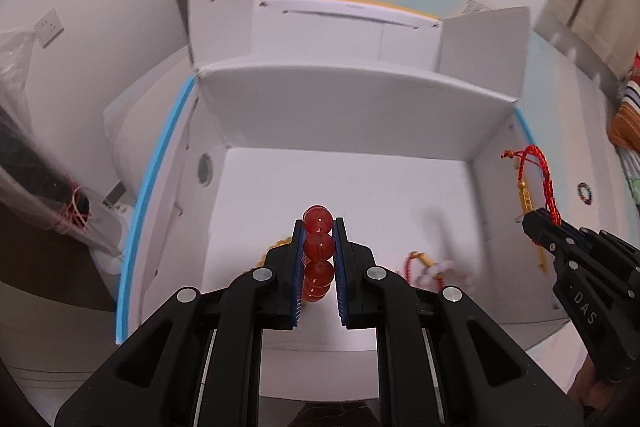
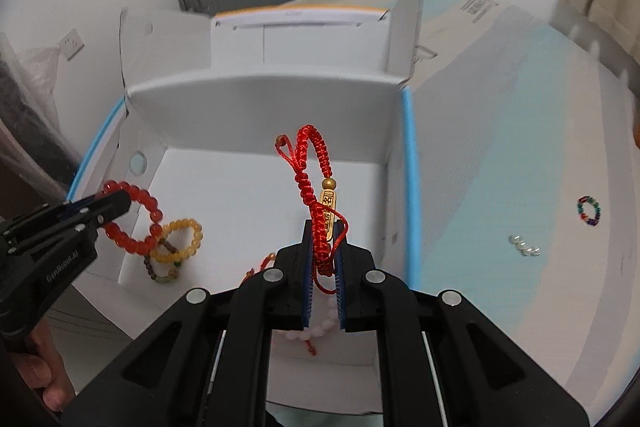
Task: Organize jewelry
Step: 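Carry both held red bracelets over the white box with both tools, then open both tools to drop the red bracelets into the box, then move both open tools back over the pearl strand and multicolour bracelet, then grasp the pearl strand with the left tool while the right tool grasps the multicolour bead bracelet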
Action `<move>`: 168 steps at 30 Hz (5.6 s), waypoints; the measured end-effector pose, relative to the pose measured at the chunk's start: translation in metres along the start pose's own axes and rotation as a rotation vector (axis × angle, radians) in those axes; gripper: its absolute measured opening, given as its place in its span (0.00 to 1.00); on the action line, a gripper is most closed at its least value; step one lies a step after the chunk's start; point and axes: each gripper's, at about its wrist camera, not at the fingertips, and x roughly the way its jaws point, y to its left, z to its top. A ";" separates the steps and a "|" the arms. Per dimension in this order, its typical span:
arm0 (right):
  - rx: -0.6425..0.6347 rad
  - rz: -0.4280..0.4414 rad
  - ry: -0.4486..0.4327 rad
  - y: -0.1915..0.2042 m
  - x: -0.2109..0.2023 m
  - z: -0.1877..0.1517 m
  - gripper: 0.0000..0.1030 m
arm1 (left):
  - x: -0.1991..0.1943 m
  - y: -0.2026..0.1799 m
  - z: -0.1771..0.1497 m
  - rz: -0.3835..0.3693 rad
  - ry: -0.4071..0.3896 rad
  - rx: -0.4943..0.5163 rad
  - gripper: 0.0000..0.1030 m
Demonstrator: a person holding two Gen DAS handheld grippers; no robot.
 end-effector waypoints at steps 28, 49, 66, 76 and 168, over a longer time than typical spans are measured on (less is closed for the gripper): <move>-0.039 0.036 0.031 0.027 0.022 -0.008 0.58 | 0.009 0.010 -0.001 0.057 -0.026 -0.010 0.48; 0.191 -0.187 -0.236 -0.136 -0.074 0.023 0.85 | -0.029 -0.116 0.018 -0.035 -0.135 0.134 0.94; 0.262 -0.360 -0.208 -0.255 -0.081 0.003 0.91 | 0.006 -0.281 0.004 -0.222 -0.103 0.306 0.94; 0.287 -0.388 -0.108 -0.332 -0.048 0.004 0.91 | 0.074 -0.342 -0.009 -0.231 -0.019 0.389 0.94; 0.461 -0.294 0.053 -0.426 0.106 -0.019 0.09 | 0.128 -0.354 -0.015 -0.245 0.046 0.453 0.10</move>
